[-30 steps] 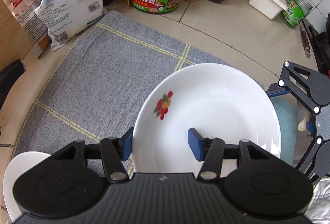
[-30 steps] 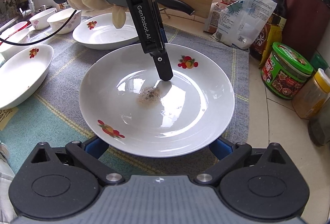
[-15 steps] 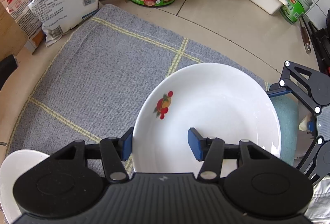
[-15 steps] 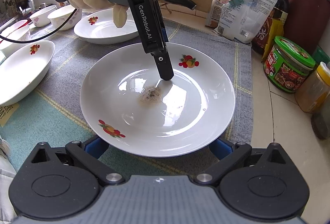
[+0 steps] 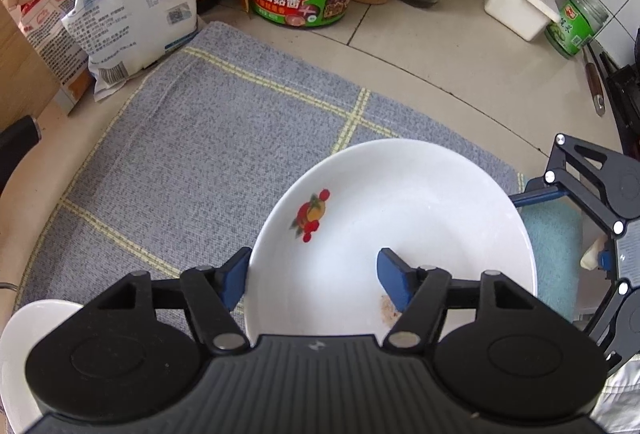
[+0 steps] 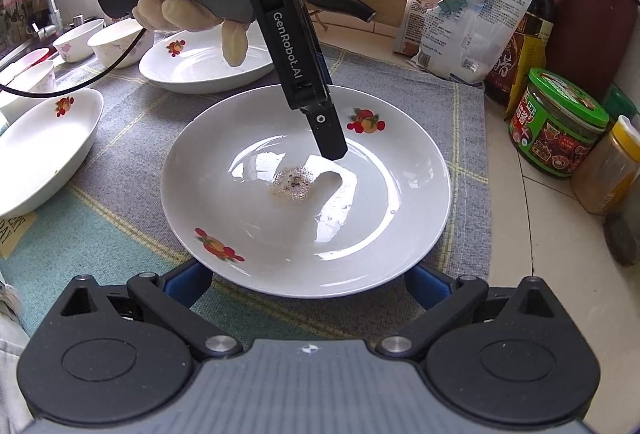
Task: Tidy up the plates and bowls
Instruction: 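Open the left gripper and pull it back from the dish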
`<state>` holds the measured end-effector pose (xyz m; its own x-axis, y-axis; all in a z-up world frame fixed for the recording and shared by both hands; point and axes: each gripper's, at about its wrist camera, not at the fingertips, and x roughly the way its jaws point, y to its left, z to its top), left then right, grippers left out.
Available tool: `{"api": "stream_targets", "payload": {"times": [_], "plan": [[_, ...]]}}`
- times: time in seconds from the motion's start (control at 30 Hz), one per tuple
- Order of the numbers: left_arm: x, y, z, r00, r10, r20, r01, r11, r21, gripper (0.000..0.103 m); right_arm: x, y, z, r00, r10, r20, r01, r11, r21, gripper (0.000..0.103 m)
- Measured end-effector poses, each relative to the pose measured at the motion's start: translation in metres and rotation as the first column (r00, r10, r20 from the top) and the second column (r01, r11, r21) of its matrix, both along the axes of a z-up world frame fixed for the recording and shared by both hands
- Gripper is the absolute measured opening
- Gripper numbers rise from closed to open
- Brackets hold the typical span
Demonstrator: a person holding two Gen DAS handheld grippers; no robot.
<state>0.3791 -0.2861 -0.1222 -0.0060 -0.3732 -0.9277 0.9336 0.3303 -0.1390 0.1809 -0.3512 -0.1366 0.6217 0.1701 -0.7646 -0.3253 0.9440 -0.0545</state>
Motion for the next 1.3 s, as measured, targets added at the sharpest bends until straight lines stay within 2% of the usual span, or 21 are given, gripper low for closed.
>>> {"api": "stream_targets", "payload": {"times": [0.07, 0.23, 0.3, 0.4, 0.47, 0.57, 0.7, 0.93, 1.1, 1.3], "plan": [[-0.001, 0.000, 0.003, 1.000, -0.002, 0.002, 0.002, 1.000, -0.006, 0.070, -0.002, 0.001, 0.000, 1.000, 0.004, 0.008, -0.004, 1.000, -0.013, 0.103], [-0.002, 0.006, 0.015, 0.999, 0.027, 0.037, -0.025, 0.999, -0.048, 0.086, -0.005, 0.000, 0.002, 1.000, 0.002, 0.009, -0.001, 1.000, -0.028, 0.103], [-0.003, 0.010, 0.020, 0.998, 0.043, 0.049, -0.040, 0.997, -0.063, 0.087, -0.006, -0.001, 0.002, 1.000, -0.006, 0.010, 0.006, 1.000, -0.029, 0.103], [-0.010, 0.016, 0.031, 0.990, 0.079, 0.113, -0.069, 0.994, -0.088, 0.088, -0.009, -0.002, 0.004, 1.000, -0.016, 0.012, 0.016, 0.999, -0.029, 0.103], [-0.018, 0.021, 0.040, 0.980, 0.106, 0.171, -0.086, 0.989, -0.121, 0.090, -0.011, -0.002, 0.005, 1.000, -0.023, 0.011, 0.023, 0.999, -0.031, 0.103], [-0.034, 0.037, 0.061, 0.952, 0.168, 0.257, -0.115, 0.971, -0.210, 0.095, -0.014, -0.001, 0.003, 0.999, -0.038, 0.005, 0.038, 0.999, -0.032, 0.103], [-0.059, 0.057, 0.080, 0.920, 0.239, 0.312, -0.144, 0.943, -0.300, 0.100, -0.021, -0.001, 0.000, 0.999, -0.053, 0.000, 0.053, 0.999, -0.006, 0.103], [-0.095, 0.088, 0.086, 0.903, 0.355, 0.244, -0.246, 0.890, -0.385, 0.100, -0.027, -0.002, 0.003, 0.998, -0.058, 0.013, 0.058, 0.998, 0.023, 0.103], [-0.129, 0.105, 0.085, 0.855, 0.451, 0.254, -0.329, 0.852, -0.407, 0.100, -0.033, 0.003, 0.002, 0.999, -0.034, 0.017, 0.034, 0.999, 0.015, 0.103], [-0.148, 0.126, 0.085, 0.812, 0.545, 0.211, -0.433, 0.803, -0.410, 0.100, -0.042, 0.012, 0.000, 1.000, -0.019, 0.022, 0.019, 1.000, 0.018, 0.103]]}}
